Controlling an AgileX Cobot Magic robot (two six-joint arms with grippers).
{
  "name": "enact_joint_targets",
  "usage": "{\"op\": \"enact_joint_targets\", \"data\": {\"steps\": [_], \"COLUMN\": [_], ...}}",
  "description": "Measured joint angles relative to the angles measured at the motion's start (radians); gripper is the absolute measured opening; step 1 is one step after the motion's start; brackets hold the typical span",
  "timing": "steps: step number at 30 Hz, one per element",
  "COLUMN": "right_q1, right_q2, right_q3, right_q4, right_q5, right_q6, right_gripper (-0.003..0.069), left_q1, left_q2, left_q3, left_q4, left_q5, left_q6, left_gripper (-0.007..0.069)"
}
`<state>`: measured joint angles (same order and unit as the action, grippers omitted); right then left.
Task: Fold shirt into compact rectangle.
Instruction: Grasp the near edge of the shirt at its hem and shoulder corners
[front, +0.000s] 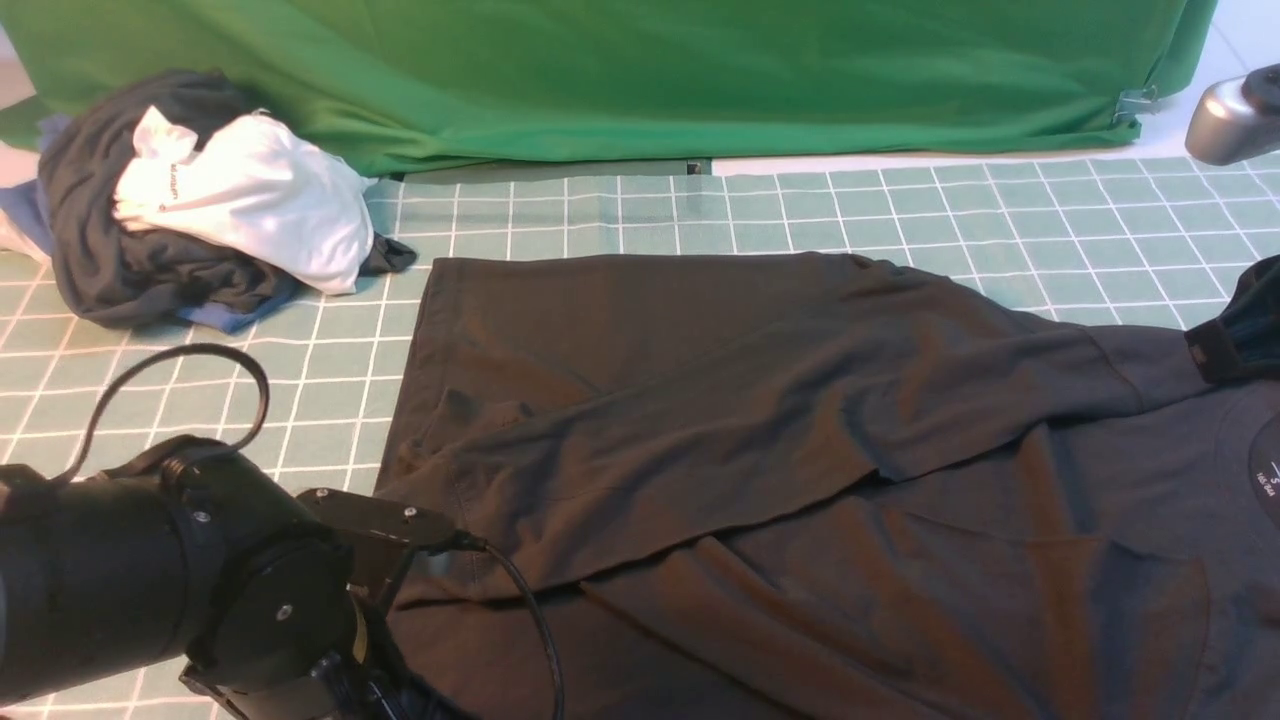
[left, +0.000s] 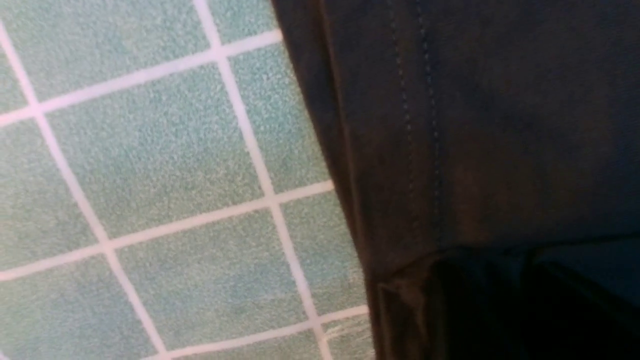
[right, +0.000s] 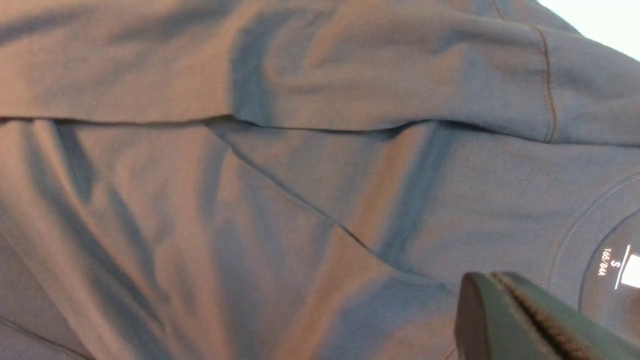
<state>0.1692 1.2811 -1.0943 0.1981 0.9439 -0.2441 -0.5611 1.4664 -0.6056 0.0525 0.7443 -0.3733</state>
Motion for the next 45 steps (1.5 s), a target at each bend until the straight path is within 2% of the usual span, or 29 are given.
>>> {"op": "enact_joint_targets", "data": {"steps": [3, 5, 11, 23, 31, 35, 38, 42, 45], "right_q1": [0.0, 0.0, 0.0, 0.0, 0.003, 0.071, 0.19, 0.325, 0.38], "right_q2": [0.0, 0.0, 0.0, 0.0, -0.009, -0.04, -0.057, -0.057, -0.057], "right_q3": [0.0, 0.0, 0.0, 0.0, 0.01, 0.093, 0.22, 0.388, 0.507], "right_q4": [0.0, 0.001, 0.001, 0.001, 0.032, 0.061, 0.066, 0.069, 0.069], "right_q5": [0.008, 0.019, 0.033, 0.041, 0.234, 0.24, 0.202, 0.075, -0.056], "right_q6": [-0.001, -0.007, -0.019, -0.02, -0.023, -0.045, -0.049, -0.046, -0.02], "right_gripper": [0.0008, 0.0009, 0.0015, 0.0017, 0.0017, 0.0017, 0.0022, 0.01, 0.0253], "left_q1": [-0.006, -0.008, -0.008, -0.008, -0.008, -0.008, -0.008, -0.008, -0.008], "left_q2": [-0.012, -0.042, -0.165, -0.281, -0.281, -0.284, -0.288, -0.288, -0.288], "left_q3": [0.0, 0.0, 0.0, 0.0, 0.0, 0.0, 0.0, 0.0, 0.0], "left_q4": [-0.01, -0.029, -0.088, -0.099, -0.099, -0.089, -0.079, -0.07, -0.058], "left_q5": [0.03, 0.055, 0.123, 0.235, 0.231, 0.228, 0.228, 0.256, 0.269], "left_q6": [0.019, 0.019, 0.026, 0.026, 0.042, 0.048, 0.052, 0.054, 0.056], "left_gripper": [0.0024, 0.001, 0.0002, 0.0002, 0.0002, 0.0002, 0.0002, 0.0002, 0.0002]}}
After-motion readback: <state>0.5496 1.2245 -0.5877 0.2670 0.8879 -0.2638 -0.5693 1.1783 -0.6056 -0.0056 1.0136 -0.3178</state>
